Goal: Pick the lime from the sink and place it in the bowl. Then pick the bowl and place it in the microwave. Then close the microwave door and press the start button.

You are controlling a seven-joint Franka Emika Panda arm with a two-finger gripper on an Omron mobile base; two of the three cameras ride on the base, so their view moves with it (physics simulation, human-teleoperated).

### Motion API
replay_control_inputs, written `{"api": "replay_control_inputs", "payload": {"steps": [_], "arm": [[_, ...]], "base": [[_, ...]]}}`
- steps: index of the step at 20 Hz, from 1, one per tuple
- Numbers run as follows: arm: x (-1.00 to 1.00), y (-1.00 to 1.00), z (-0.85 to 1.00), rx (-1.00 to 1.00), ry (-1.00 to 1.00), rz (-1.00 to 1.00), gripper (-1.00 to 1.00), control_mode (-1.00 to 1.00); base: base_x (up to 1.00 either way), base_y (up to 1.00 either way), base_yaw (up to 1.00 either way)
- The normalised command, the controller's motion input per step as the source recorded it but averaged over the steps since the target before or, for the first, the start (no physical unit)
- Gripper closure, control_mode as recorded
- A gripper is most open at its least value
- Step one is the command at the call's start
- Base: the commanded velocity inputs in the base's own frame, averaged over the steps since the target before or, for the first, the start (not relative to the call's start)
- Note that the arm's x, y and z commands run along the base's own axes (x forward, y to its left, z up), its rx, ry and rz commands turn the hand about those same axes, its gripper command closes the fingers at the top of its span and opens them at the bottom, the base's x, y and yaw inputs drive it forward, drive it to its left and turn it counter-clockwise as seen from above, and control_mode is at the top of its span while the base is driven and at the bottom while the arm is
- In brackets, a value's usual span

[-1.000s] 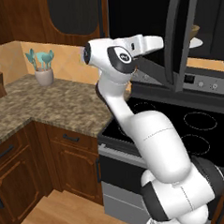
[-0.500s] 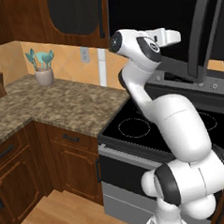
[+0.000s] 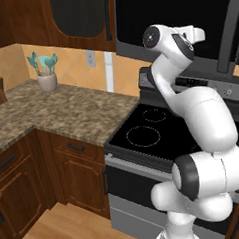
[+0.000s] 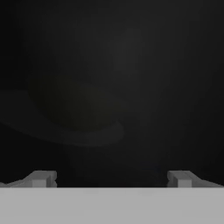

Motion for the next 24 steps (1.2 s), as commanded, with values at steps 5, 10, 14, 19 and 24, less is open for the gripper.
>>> {"api": "replay_control_inputs", "payload": {"steps": [5, 10, 14, 19, 24], "arm": [[0.49, -0.39, 0.00, 0.10, -0.03, 0.12, -1.00, -1.00], [0.52, -0.40, 0.00, 0.04, 0.00, 0.09, -1.00, -1.00], [0.46, -0.40, 0.00, 0.02, 0.00, 0.11, -1.00, -1.00], [0.54, -0.47, -0.03, 0.02, 0.00, 0.11, -1.00, -1.00], [-0.09, 0.05, -0.15, 0.00, -0.04, 0.07, -1.00, -1.00]], "base": [[0.00, 0.00, 0.00], [0.00, 0.00, 0.00], [0.00, 0.00, 0.00], [0.00, 0.00, 0.00], [0.00, 0.00, 0.00]]}}
